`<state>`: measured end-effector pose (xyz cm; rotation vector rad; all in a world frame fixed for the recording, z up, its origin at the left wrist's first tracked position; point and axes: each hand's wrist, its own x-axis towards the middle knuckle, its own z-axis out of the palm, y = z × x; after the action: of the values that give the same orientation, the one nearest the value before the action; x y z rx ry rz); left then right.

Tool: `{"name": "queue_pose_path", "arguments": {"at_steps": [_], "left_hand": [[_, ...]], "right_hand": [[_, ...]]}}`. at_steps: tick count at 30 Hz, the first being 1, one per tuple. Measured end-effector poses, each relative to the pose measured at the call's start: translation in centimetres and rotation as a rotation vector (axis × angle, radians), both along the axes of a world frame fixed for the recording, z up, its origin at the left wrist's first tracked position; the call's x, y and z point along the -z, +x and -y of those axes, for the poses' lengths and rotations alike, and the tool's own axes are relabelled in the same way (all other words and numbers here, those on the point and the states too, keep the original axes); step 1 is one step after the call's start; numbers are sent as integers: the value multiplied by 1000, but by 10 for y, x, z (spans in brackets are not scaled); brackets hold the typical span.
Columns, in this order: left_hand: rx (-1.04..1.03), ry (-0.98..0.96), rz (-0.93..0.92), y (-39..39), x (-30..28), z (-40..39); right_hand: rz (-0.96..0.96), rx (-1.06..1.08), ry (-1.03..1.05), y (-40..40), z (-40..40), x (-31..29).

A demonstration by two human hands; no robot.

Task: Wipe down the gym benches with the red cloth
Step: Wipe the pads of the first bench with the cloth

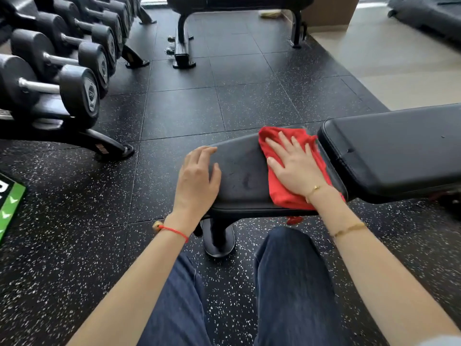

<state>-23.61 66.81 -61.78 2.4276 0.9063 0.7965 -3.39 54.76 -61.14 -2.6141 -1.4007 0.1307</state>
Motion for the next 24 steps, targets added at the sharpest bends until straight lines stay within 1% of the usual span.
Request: {"name": "queue_pose_path", "arguments": {"at_steps": [2, 4, 8, 11, 15, 18, 21, 24], "left_hand": [[17, -1, -37, 12, 1, 2], [14, 16, -81, 21, 3, 2], [-5, 72, -133, 25, 14, 1], [-13, 102, -124, 24, 19, 1], [-28, 117, -116, 24, 21, 3], [-38, 111, -103, 25, 20, 4], [-53, 108, -90, 26, 20, 4], [-54, 108, -90, 25, 21, 3]], "right_hand": [[-10, 39, -34, 8, -21, -3], [-18, 30, -29, 5, -27, -3], [20, -60, 45, -12, 21, 5], [14, -77, 53, -8, 47, 7], [-31, 18, -21, 24, 5, 0], [-69, 51, -53, 25, -35, -5], [-79, -47, -17, -4, -40, -4], [-33, -207, 64, -35, -10, 3]]}}
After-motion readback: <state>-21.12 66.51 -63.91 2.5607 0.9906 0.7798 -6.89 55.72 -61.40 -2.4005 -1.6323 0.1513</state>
